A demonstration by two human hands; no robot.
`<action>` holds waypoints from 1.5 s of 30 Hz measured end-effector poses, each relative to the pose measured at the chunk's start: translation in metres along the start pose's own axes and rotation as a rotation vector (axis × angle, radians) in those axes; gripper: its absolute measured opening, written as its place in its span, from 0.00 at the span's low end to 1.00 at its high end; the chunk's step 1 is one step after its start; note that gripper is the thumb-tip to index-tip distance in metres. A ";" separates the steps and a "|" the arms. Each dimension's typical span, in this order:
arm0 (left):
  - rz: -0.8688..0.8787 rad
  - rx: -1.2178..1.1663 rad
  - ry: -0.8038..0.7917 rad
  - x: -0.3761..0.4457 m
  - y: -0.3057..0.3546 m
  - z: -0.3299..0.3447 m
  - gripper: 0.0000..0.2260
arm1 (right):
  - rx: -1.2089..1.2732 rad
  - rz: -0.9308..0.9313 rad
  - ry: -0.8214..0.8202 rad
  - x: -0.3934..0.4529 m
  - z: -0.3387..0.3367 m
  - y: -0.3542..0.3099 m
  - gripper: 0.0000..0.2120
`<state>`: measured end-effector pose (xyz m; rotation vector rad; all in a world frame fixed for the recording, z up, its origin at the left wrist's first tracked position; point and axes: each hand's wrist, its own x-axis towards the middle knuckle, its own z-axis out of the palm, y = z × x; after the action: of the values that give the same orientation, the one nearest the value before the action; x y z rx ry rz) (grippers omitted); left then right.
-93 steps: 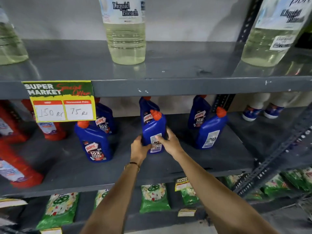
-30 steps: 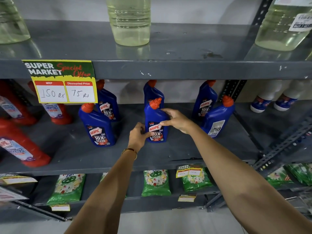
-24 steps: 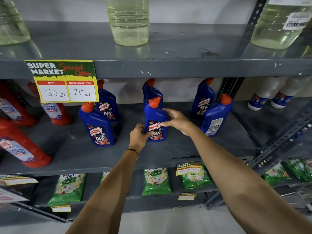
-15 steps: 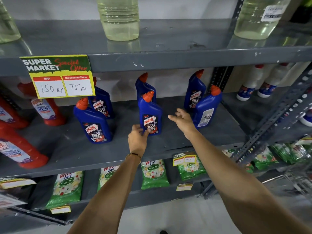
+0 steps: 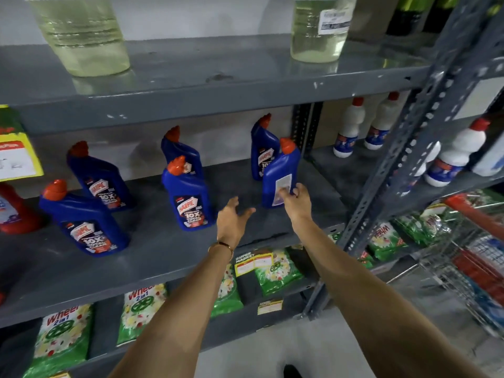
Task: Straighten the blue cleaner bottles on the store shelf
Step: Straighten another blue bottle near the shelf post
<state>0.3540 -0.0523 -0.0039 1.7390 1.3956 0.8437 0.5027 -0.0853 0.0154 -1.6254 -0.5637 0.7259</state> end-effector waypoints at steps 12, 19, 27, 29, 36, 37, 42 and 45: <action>-0.046 -0.151 -0.001 0.049 0.049 0.072 0.26 | -0.175 -0.087 -0.462 0.079 -0.036 -0.015 0.19; -0.058 -0.122 0.003 0.052 0.052 0.074 0.25 | -0.203 -0.104 -0.475 0.087 -0.032 -0.016 0.23; -0.010 -0.128 0.170 0.047 0.062 0.061 0.20 | -0.105 -0.156 -0.621 0.085 -0.025 -0.045 0.30; 0.004 -0.068 0.245 0.043 0.063 0.064 0.21 | -0.112 -0.151 -0.631 0.080 -0.017 -0.051 0.37; 0.087 -0.068 0.195 0.031 0.061 0.065 0.21 | -0.110 -0.196 -0.486 0.077 -0.012 -0.049 0.34; 0.060 -0.159 0.120 0.033 0.059 0.060 0.21 | -0.104 -0.206 -0.511 0.079 -0.015 -0.050 0.34; -0.177 -0.330 -0.453 0.046 0.052 0.033 0.35 | -0.047 -0.247 -0.715 0.084 -0.040 -0.055 0.30; -0.181 -0.369 -0.663 0.050 0.057 0.030 0.34 | -0.043 -0.229 -0.856 0.085 -0.049 -0.060 0.31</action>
<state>0.4175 -0.0149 0.0320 1.3953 0.8664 0.3392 0.5984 -0.0475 0.0667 -1.2031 -1.3547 1.2352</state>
